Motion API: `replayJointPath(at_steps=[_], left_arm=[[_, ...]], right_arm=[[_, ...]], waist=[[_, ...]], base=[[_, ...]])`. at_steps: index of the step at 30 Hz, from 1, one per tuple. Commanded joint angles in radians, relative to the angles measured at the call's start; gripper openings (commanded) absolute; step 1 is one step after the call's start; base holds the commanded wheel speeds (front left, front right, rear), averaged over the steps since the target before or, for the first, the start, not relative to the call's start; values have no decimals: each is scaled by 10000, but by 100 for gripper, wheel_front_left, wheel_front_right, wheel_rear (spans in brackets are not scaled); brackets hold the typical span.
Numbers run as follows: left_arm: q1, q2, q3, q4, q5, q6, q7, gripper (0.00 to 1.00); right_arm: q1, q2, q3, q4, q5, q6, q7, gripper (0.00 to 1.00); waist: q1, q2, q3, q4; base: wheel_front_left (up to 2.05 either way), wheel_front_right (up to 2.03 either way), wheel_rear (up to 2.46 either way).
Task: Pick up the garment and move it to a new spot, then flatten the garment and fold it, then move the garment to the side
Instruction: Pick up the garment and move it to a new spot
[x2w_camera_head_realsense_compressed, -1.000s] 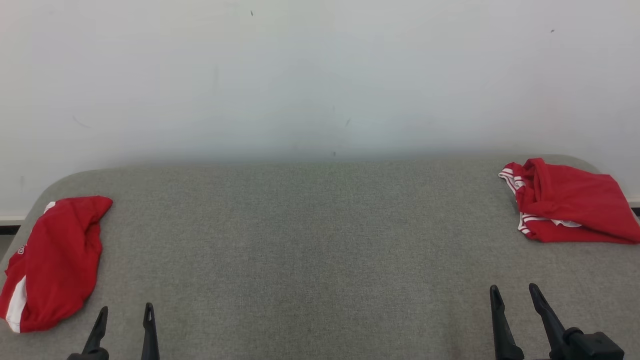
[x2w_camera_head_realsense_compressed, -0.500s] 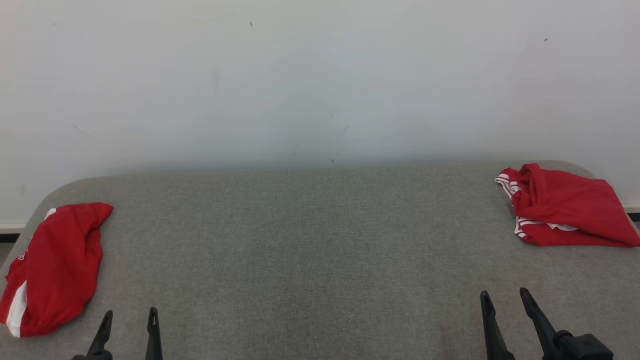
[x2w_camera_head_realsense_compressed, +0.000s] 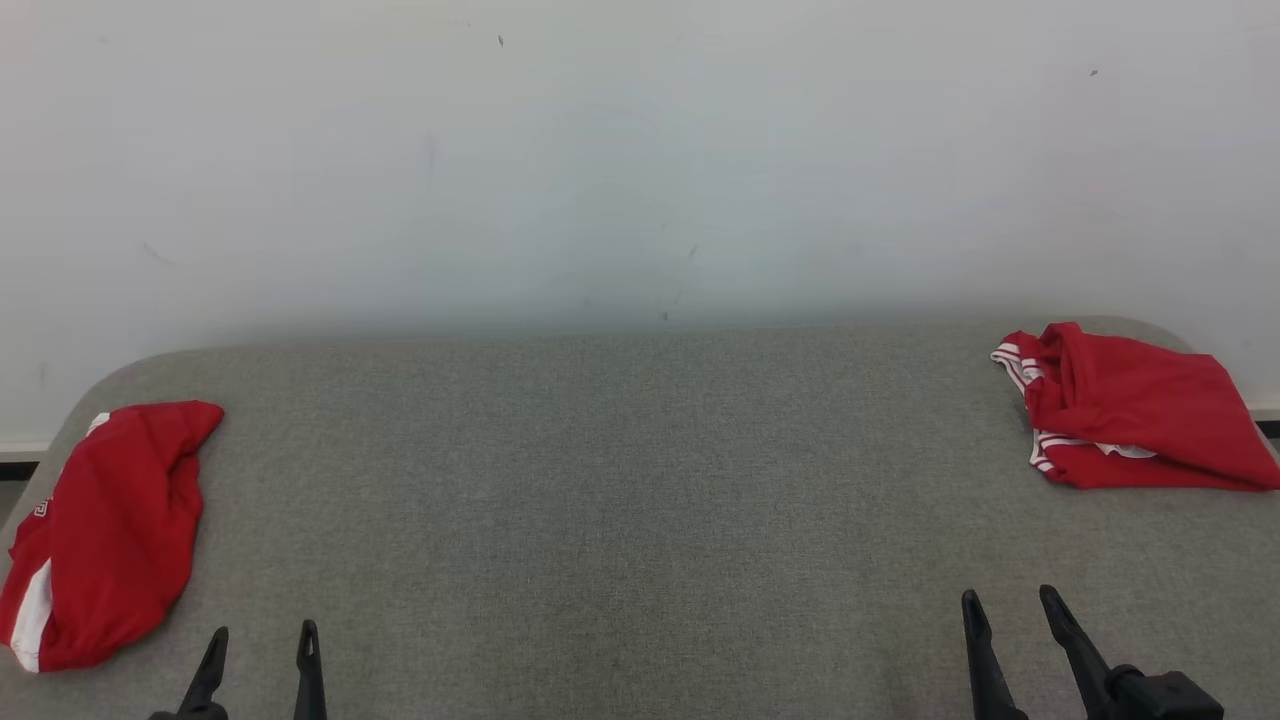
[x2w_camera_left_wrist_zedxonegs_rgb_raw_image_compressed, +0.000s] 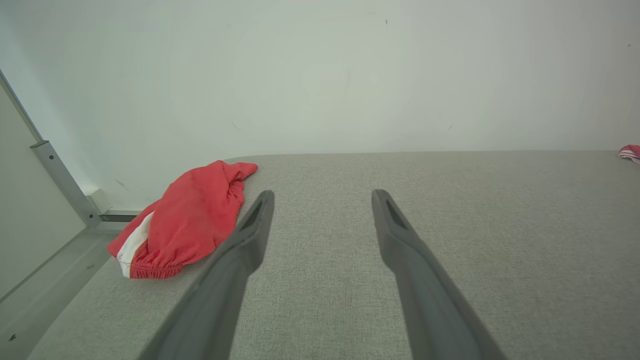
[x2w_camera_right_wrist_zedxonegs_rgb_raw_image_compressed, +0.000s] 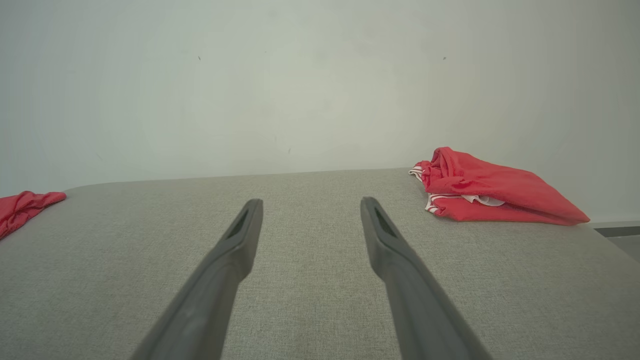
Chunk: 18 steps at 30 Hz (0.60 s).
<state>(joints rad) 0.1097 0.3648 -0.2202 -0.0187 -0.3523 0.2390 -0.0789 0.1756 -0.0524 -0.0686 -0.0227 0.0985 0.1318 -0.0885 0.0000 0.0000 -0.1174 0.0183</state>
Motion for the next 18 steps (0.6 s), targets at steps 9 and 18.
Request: replayJointPath(at_steps=[9, 18], left_arm=[[-51, 35, -40, 10, -95, 49, -63, 100], [-163, 135, -89, -53, -94, 37, 49, 100]], right_arm=[[101, 39, -38, 32, 129, -26, -2, 100], [206, 37, -97, 113, 353, -26, -95, 100]], waist=[[0, 0, 38, 101], [0, 0, 107, 763]], base=[[0, 0, 0], [0, 0, 0]])
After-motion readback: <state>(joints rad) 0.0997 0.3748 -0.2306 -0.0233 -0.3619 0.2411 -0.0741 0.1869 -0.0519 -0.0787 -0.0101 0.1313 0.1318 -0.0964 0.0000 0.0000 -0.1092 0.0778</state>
